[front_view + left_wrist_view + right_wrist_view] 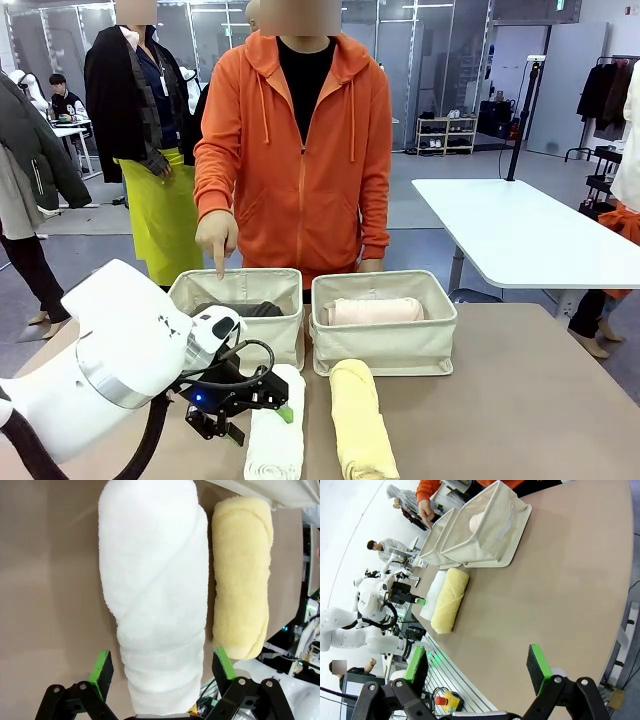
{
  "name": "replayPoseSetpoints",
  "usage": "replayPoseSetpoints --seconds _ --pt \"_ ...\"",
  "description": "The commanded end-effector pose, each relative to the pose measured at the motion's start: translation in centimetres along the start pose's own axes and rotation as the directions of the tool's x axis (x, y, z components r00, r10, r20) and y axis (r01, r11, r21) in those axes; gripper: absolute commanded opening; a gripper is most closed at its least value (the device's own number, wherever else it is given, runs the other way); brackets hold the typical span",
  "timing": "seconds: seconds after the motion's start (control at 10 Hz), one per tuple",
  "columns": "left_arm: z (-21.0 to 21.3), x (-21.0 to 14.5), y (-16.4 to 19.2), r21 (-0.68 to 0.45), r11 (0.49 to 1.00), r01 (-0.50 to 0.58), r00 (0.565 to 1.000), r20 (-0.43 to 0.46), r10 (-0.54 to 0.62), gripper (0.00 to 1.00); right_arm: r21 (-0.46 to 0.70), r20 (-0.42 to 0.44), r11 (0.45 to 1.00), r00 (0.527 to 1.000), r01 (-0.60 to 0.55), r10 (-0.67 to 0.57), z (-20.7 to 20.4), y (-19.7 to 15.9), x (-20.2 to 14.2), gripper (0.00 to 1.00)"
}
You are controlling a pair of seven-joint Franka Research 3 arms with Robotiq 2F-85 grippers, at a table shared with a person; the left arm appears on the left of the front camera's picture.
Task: Divide the towels into two baskets.
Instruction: Pick up one hotel-folded towel from the bottom of the table and place it in the Fabric basket indicated by the person.
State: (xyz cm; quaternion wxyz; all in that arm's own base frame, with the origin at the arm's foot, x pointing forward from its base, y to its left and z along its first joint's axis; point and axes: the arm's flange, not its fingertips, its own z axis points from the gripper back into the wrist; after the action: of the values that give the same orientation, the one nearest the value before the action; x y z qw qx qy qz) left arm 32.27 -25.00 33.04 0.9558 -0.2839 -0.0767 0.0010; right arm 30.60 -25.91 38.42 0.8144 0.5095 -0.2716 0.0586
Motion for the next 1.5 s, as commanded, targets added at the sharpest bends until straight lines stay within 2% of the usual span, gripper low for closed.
replayPoseSetpoints --seconds 0.0,0.3,0.5,0.7,0.8,0.9,1.0,1.1,1.2,1.3,1.4 --pt "-1.1 -0.6 0.5 -0.021 1.0 0.008 1.0 -0.001 -0.008 1.0 -0.002 -0.006 1.0 1.0 0.019 -0.019 0.2 0.5 -0.1 1.0" --pt "-2.3 -0.5 0.5 -0.044 0.999 -0.004 1.0 -0.015 0.003 1.0 -0.002 -0.006 1.0 1.0 0.019 -0.019 0.2 0.5 -0.1 1.0" --pt "-3.4 -0.4 1.2 -0.066 0.997 0.036 0.999 0.003 -0.036 0.93 -0.002 -0.006 1.0 1.0 0.019 -0.019 0.2 0.5 -0.1 1.0" --pt "-4.0 -0.2 1.6 -0.071 0.997 0.038 0.999 0.01 -0.037 0.82 -0.002 -0.006 1.0 1.0 0.019 -0.019 0.2 0.5 -0.1 1.0" --pt "-3.9 -0.1 1.5 -0.078 0.996 0.05 0.999 0.018 -0.048 0.68 -0.002 -0.006 1.0 1.0 0.019 -0.019 0.2 0.5 -0.1 1.0" --pt "-3.7 -0.2 1.4 -0.08 0.995 0.054 0.999 0.009 -0.053 0.63 -0.002 -0.006 1.0 1.0 0.019 -0.019 0.2 0.5 -0.1 1.0" --pt "-3.7 -0.2 1.4 -0.08 0.995 0.053 0.999 0.001 -0.053 0.49 -0.002 -0.006 1.0 1.0 0.019 -0.019 0.2 0.5 -0.1 1.0" --pt "-3.6 -0.2 1.4 -0.08 0.995 0.051 0.999 0.0 -0.052 0.44 -0.002 -0.006 1.0 1.0 0.019 -0.019 0.2 0.5 -0.1 1.0" --pt "-2.8 -0.1 0.9 -0.079 0.994 0.069 0.998 0.016 -0.068 0.32 -0.002 -0.006 1.0 1.0 0.019 -0.019 0.2 0.5 -0.1 1.0" --pt "-2.0 0.0 0.3 -0.07 0.993 0.092 0.996 0.021 -0.09 0.32 -0.002 -0.006 1.0 1.0 0.019 -0.019 0.2 0.5 -0.1 1.0" --pt "0.1 -0.4 -1.1 -0.032 0.98 0.196 0.98 0.036 -0.195 0.32 -0.002 -0.006 1.0 1.0 0.019 -0.019 0.2 0.5 -0.1 1.0"
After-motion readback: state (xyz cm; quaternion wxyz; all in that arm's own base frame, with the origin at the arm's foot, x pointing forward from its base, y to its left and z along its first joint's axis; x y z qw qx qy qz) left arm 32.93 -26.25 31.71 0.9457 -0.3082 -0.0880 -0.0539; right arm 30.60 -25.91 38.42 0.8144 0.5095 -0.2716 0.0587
